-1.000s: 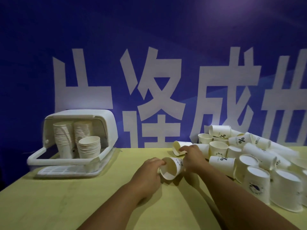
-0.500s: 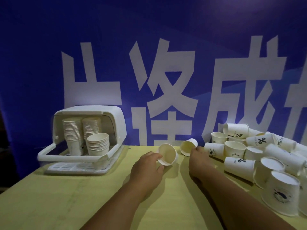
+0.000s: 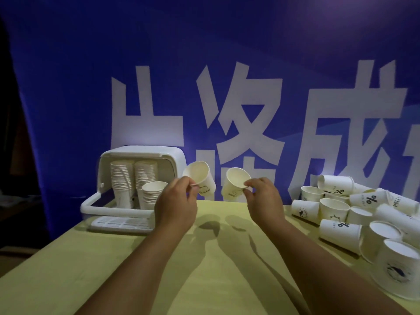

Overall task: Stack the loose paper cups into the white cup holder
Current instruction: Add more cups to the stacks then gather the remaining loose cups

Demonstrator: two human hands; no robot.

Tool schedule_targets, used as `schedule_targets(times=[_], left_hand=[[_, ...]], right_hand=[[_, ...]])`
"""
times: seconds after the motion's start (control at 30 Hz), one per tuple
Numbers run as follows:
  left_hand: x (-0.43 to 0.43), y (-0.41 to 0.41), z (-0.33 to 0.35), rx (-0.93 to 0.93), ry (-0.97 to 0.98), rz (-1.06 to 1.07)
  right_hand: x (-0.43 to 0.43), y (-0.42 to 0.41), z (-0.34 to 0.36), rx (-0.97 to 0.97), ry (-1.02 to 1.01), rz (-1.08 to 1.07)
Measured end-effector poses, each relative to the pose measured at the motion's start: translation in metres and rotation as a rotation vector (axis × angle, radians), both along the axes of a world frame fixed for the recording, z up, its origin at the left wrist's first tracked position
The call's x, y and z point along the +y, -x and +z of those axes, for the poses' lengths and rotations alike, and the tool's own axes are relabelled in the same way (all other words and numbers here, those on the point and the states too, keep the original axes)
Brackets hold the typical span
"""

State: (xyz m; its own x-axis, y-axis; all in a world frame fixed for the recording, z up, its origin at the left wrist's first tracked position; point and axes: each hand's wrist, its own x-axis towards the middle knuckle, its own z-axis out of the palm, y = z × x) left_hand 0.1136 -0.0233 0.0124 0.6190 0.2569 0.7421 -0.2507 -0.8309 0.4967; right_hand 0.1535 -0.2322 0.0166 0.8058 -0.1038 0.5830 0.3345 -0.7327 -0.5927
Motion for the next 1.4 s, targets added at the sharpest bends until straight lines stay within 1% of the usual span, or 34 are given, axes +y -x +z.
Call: schedule_targets(times=[0.17, 0.23, 0.3, 0.37, 0.53, 0.67, 0.77, 0.83, 0.9, 0.97, 1.03, 1.1, 1.17, 1.23, 1.3, 1.33, 1.4], left_hand=[[0.055, -0.002, 0.010, -0.219, -0.088, 0.090], [0.073, -0.003, 0.008, -0.263, -0.119, 0.116], [0.086, -0.005, 0.003, -0.254, -0.087, 0.137], [0.098, -0.006, -0.001, -0.200, -0.080, 0.178], [0.113, -0.011, 0.000, 0.010, -0.203, 0.277], [0.108, -0.014, -0.005, 0.217, -0.300, 0.319], [0.106, -0.018, -0.012, 0.271, -0.268, 0.211], [0.104, -0.020, -0.016, 0.254, -0.188, 0.115], [0.104, -0.021, -0.016, 0.208, -0.051, 0.058], [0.105, -0.022, -0.015, 0.171, 0.078, 0.003], [0.107, -0.021, -0.014, 0.135, 0.138, -0.048], [0.108, -0.019, -0.014, 0.107, 0.130, -0.068], [0.109, -0.018, -0.014, 0.072, 0.073, -0.060], [0.109, -0.019, -0.015, 0.061, 0.023, -0.053], [0.110, -0.022, -0.017, 0.117, 0.022, -0.030], [0.111, -0.024, -0.019, 0.146, 0.028, -0.007], [0.110, -0.025, -0.021, 0.183, 0.039, 0.027]], right_hand=[[0.051, 0.002, 0.018, -0.077, -0.162, 0.093], [0.071, 0.000, 0.027, -0.077, -0.243, 0.124], [0.091, -0.003, 0.035, -0.076, -0.319, 0.168], [0.110, -0.006, 0.042, -0.063, -0.384, 0.214], [0.143, -0.016, 0.048, -0.091, -0.415, 0.242], [0.153, -0.020, 0.044, -0.090, -0.358, 0.258], [0.158, -0.019, 0.043, -0.092, -0.274, 0.251], [0.160, -0.018, 0.041, -0.090, -0.181, 0.261], [0.160, -0.015, 0.039, -0.093, -0.080, 0.273], [0.164, -0.011, 0.035, -0.131, 0.075, 0.266], [0.170, -0.008, 0.030, -0.178, 0.198, 0.284], [0.175, -0.005, 0.027, -0.165, 0.233, 0.329], [0.178, -0.005, 0.025, -0.145, 0.239, 0.366], [0.180, -0.003, 0.024, -0.139, 0.167, 0.412], [0.181, -0.001, 0.023, -0.079, 0.046, 0.493], [0.182, -0.001, 0.021, -0.035, 0.041, 0.517], [0.183, -0.003, 0.016, 0.024, 0.184, 0.479]])
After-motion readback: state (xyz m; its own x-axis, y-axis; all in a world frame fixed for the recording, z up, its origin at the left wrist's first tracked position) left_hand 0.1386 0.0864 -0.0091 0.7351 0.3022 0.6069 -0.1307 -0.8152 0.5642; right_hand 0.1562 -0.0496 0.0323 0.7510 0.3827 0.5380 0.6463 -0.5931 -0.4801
